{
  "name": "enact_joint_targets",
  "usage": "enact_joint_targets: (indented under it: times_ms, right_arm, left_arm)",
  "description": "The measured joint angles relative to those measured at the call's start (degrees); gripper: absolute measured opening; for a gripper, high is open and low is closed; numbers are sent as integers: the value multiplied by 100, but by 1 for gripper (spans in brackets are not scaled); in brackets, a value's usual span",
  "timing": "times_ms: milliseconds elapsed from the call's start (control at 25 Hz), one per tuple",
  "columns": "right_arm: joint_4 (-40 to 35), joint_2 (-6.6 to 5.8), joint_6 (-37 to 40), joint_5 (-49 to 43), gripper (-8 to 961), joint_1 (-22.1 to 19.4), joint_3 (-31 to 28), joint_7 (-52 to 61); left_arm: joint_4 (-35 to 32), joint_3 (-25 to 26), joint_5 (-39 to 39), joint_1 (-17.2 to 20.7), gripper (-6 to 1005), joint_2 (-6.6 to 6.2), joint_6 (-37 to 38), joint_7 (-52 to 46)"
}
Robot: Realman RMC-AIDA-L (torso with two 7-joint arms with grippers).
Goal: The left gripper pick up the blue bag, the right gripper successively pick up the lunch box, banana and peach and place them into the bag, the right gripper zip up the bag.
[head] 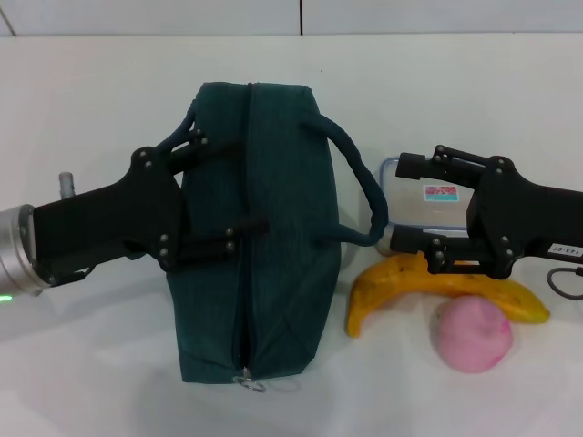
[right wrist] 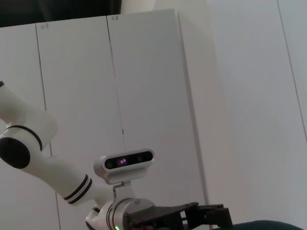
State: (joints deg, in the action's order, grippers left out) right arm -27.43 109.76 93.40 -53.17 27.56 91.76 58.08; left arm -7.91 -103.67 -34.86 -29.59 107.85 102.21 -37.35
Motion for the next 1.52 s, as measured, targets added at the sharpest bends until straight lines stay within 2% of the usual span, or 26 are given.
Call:
enact_joint_targets:
  times_ms: [480,640,800,960,1000,1120,1160,1200,1280,1360,1400,1440,1520]
  right_arm:
    - [1,24,2,1,829,-27,0,1]
    - [-1,26,24,18,829,-15,-14,5]
    - [-77,27,47,10,830,-58,-168,15]
    - [-113,21,56,2,830,-72,-215,17]
    - [-120,13,57,1,830,-72,-218,17]
    - [-131,0,44,-1,830,-74,-222,18]
    - [-131,-3,35,-1,830,-74,-224,18]
    - [-129,-7,28,-1,830,-72,-227,19]
    - [-119,-12,21,-1,830,-57,-230,19]
    - [-119,-12,20,-1,830,-32,-238,19]
    - [-138,1,19,-1,829,-25,-263,19]
    - [-139,3,17,-2,829,-26,-271,19]
    - [-149,8,17,-2,829,-47,-303,19]
  left_arm:
    - [-9,28,-6,-2,857,7,48,13]
    - [-176,32,-10,7,857,-48,164,-147]
    - [-782,42,-12,-5,857,-389,178,-1100]
    - [-1178,66,-194,-314,858,-874,-274,-2910]
    - [-1207,102,-343,-413,858,-946,-374,-3262]
    - [-1414,454,-1211,-755,857,-1124,-585,-4350]
    - [-1750,869,-1966,-800,857,-1143,-608,-4865]
    - [-1822,940,-2087,-790,857,-1143,-608,-4935]
    - [-2515,1606,-2960,-590,857,-1097,-609,-5442]
    - [-3400,2419,-3789,-189,857,-933,-598,-5888]
    - [-3918,2956,-4180,82,856,-759,-580,-6075]
    - [-4479,3518,-4611,377,856,-534,-556,-6211]
    - [-5219,4348,-5016,767,856,-117,-516,-6285]
